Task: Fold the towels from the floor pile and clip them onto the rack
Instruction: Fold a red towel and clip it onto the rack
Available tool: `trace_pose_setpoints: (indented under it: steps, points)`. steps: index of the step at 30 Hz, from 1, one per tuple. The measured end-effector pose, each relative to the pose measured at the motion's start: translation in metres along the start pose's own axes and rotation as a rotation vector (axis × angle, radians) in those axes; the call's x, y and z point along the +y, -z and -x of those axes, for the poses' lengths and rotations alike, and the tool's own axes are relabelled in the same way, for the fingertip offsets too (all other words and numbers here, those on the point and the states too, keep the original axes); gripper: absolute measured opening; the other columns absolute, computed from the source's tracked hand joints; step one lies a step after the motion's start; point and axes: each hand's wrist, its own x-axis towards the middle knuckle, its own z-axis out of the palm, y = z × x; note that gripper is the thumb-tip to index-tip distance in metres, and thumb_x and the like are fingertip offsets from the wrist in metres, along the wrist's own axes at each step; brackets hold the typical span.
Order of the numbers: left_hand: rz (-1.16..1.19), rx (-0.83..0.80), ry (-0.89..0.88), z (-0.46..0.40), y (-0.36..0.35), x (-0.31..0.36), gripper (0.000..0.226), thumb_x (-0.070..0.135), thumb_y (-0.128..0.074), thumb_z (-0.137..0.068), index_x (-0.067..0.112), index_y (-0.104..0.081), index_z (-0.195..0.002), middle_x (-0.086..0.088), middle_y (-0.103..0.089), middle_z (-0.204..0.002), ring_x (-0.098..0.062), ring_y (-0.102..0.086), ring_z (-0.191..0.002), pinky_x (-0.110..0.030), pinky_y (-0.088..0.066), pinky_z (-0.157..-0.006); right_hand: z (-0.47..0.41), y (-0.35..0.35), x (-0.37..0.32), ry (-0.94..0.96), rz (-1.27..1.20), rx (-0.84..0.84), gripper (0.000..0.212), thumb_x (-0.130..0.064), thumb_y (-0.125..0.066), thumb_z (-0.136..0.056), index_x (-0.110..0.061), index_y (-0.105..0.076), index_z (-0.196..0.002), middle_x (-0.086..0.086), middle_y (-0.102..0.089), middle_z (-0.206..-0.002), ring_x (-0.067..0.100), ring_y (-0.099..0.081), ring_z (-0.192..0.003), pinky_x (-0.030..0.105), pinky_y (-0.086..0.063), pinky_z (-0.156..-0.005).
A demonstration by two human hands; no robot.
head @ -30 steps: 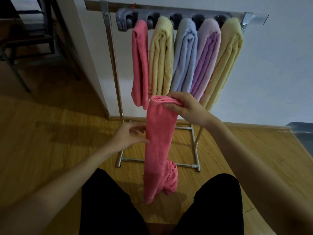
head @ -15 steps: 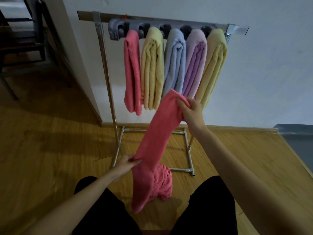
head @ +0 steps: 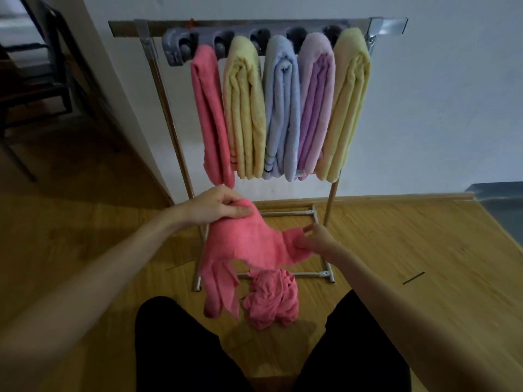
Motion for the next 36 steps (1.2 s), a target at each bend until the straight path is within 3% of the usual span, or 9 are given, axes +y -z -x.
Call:
trace_pose_setpoints:
  steps: [4, 9, 13, 16, 19, 24, 28, 31, 36]
  points:
    - [-0.103, -0.168, -0.003, -0.002, 0.014, 0.034, 0.03, 0.026, -0.058, -0.09, 0.0, -0.066, -0.075, -0.002, -0.056, -0.068, -0.008, -0.053, -0.06, -0.015, -0.041, -0.057, -0.006, -0.003, -0.008, 0.277, 0.459, -0.167, 0.066, -0.013, -0.072, -0.079, -0.009, -0.041, -0.137, 0.01, -0.048, -0.135, 0.027, -0.048, -0.122, 0.041, -0.047, -0.096]
    - [-0.172, -0.291, 0.043, -0.007, 0.017, 0.043, 0.02, 0.021, -0.058, -0.092, 0.009, -0.07, -0.081, 0.013, -0.064, -0.069, 0.001, -0.059, -0.065, -0.012, -0.044, -0.061, 0.029, 0.004, -0.055, 0.529, -0.297, -0.66, 0.072, 0.004, -0.051, -0.065, -0.007, -0.045, -0.136, 0.012, -0.052, -0.136, 0.03, -0.045, -0.132, 0.047, -0.039, -0.108]
    - [-0.198, -0.277, 0.029, -0.009, 0.019, 0.043, 0.03, 0.026, -0.059, -0.09, -0.001, -0.07, -0.095, -0.008, -0.067, -0.086, -0.014, -0.064, -0.079, -0.023, -0.051, -0.071, 0.043, 0.003, -0.08, 0.594, -0.359, -0.962, 0.059, 0.003, -0.051, -0.078, 0.004, -0.043, -0.136, 0.025, -0.047, -0.136, 0.042, -0.042, -0.129, 0.055, -0.027, -0.113]
    - [-0.181, -0.275, 0.039, -0.007, 0.022, 0.041, 0.028, 0.028, -0.059, -0.089, 0.004, -0.071, -0.098, -0.008, -0.069, -0.092, -0.02, -0.066, -0.084, -0.03, -0.053, -0.074, 0.048, 0.004, -0.091, 0.611, -0.273, -0.947, 0.04, 0.005, -0.06, -0.083, -0.006, -0.061, -0.121, 0.018, -0.06, -0.122, 0.033, -0.055, -0.116, 0.049, -0.037, -0.108]
    - [-0.157, -0.277, 0.067, -0.003, 0.026, 0.041, 0.02, 0.025, -0.059, -0.09, 0.012, -0.071, -0.082, 0.005, -0.066, -0.073, -0.009, -0.062, -0.066, -0.02, -0.049, -0.061, 0.049, 0.009, -0.098, 0.595, -0.239, -0.889, 0.035, 0.003, -0.061, -0.086, 0.004, -0.058, -0.122, 0.021, -0.061, -0.121, 0.031, -0.059, -0.112, 0.041, -0.046, -0.101]
    - [-0.143, -0.186, 0.091, 0.008, 0.038, 0.026, 0.044, 0.036, -0.064, -0.086, -0.008, -0.065, -0.093, -0.03, -0.061, -0.087, -0.042, -0.059, -0.073, -0.041, -0.047, -0.068, 0.053, 0.033, -0.109, 0.63, -0.261, -0.884, 0.017, -0.004, -0.05, -0.095, 0.005, -0.059, -0.106, 0.004, -0.067, -0.092, 0.015, -0.065, -0.083, 0.023, -0.053, -0.073]
    - [-0.112, -0.165, 0.102, 0.017, 0.046, 0.014, 0.033, 0.025, -0.071, -0.082, 0.003, -0.066, -0.106, -0.021, -0.067, -0.097, -0.034, -0.067, -0.088, -0.041, -0.055, -0.076, 0.048, 0.053, -0.113, 0.632, -0.244, -0.77, 0.015, -0.009, -0.051, -0.096, 0.003, -0.058, -0.103, 0.002, -0.063, -0.084, 0.013, -0.062, -0.07, 0.019, -0.051, -0.061]
    - [-0.084, -0.17, 0.098, 0.025, 0.054, 0.007, 0.042, 0.013, -0.07, -0.084, 0.014, -0.05, -0.121, -0.012, -0.059, -0.092, -0.022, -0.068, -0.073, -0.031, -0.054, -0.063, 0.041, 0.063, -0.107, 0.655, -0.192, -0.706, 0.01, -0.012, -0.059, -0.091, -0.005, -0.056, -0.098, 0.009, -0.063, -0.09, 0.024, -0.062, -0.079, 0.029, -0.054, -0.066]
    - [-0.154, -0.233, 0.009, 0.033, 0.062, 0.01, 0.026, 0.0, -0.062, -0.088, 0.015, -0.054, -0.108, 0.007, -0.053, -0.109, -0.004, -0.06, -0.097, -0.021, -0.051, -0.074, 0.045, 0.075, -0.117, 0.719, -0.12, -0.843, 0.031, 0.008, -0.051, -0.093, -0.006, -0.041, -0.118, 0.021, -0.057, -0.107, 0.034, -0.06, -0.094, 0.034, -0.057, -0.072]
